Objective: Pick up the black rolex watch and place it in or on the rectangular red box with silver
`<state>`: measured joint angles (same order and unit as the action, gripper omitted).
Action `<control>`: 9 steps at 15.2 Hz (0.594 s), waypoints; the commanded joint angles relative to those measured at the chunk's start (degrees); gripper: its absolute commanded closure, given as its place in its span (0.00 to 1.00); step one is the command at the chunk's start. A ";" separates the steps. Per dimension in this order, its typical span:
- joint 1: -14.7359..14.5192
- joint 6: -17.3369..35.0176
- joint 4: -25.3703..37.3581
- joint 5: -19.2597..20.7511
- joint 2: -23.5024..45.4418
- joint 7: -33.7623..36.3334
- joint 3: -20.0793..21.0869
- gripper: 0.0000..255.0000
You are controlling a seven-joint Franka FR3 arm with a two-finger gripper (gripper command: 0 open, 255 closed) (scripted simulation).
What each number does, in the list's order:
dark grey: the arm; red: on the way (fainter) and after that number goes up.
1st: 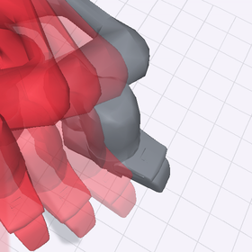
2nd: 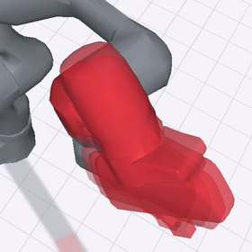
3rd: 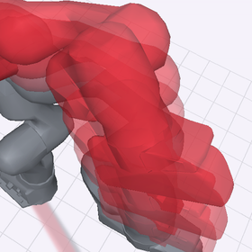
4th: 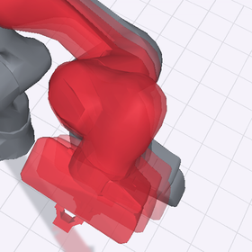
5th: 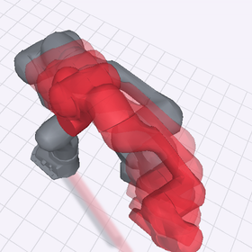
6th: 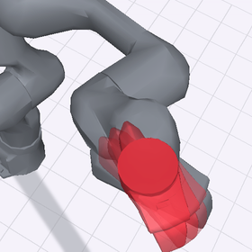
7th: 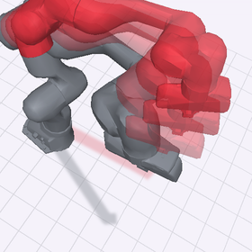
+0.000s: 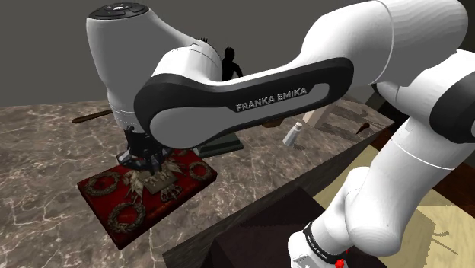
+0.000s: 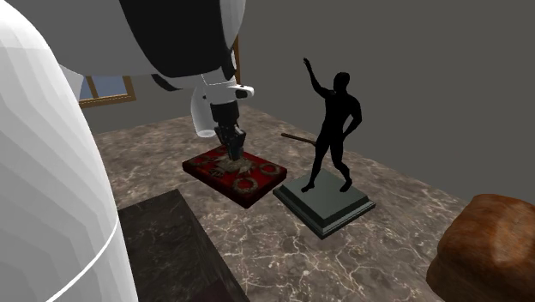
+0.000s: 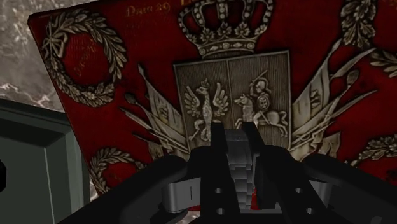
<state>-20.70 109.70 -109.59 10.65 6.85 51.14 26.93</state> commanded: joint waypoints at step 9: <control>-0.01 0.24 -0.17 0.05 0.07 0.06 0.00 0.00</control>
<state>-20.71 109.94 -109.76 10.70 6.92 51.21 26.93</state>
